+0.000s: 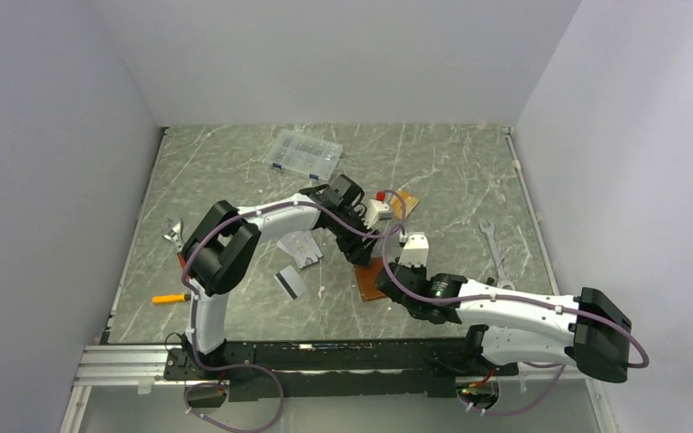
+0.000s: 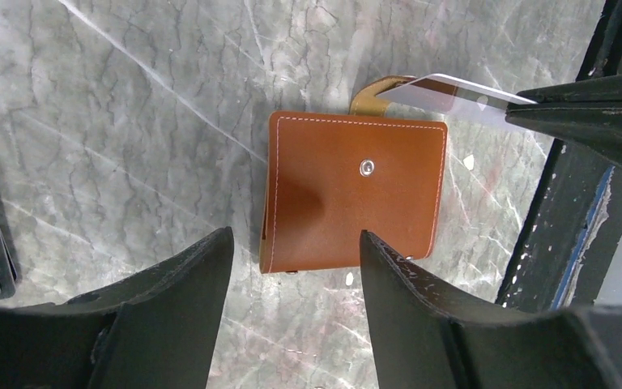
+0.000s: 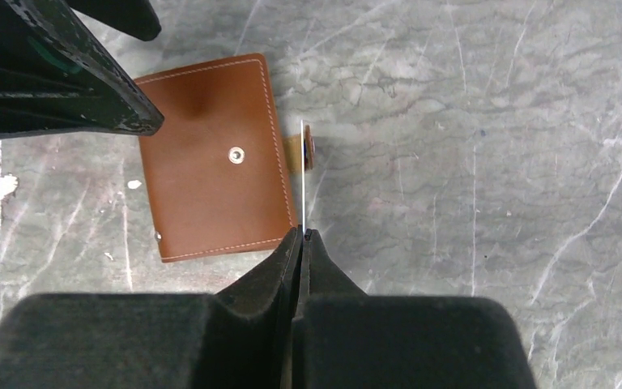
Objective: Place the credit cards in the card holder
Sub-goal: Open the card holder at the center of the board.
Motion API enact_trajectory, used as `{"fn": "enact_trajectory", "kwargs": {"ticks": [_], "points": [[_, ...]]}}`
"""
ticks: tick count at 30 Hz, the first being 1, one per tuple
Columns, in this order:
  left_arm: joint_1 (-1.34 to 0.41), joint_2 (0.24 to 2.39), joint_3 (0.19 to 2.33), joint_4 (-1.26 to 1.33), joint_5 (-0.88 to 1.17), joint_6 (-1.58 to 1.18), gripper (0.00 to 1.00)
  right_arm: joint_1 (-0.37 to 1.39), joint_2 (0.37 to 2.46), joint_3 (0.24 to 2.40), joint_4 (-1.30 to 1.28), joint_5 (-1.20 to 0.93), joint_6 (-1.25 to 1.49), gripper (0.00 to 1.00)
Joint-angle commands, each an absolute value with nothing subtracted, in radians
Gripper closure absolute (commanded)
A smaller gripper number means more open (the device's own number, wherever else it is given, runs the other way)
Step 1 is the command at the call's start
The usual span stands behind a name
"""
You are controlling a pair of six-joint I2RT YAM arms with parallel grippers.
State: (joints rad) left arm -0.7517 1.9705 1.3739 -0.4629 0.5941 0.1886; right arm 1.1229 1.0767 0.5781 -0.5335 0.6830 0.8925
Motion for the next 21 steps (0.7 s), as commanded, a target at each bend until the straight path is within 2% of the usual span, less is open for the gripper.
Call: {"fn": "enact_trajectory", "kwargs": {"ticks": [1,9,21], "points": [[-0.757,2.004,1.423,-0.492,0.593,0.224,0.35,1.128,1.04,0.543,-0.541,0.697,0.941,1.0],[-0.759,2.045,1.459,-0.527,0.672,0.254,0.37,1.099,0.993,0.496,-0.49,0.691,0.94,1.0],[-0.77,2.089,1.525,-0.618,0.82,0.372,0.58,1.022,0.923,0.433,-0.375,0.597,0.906,1.0]]}}
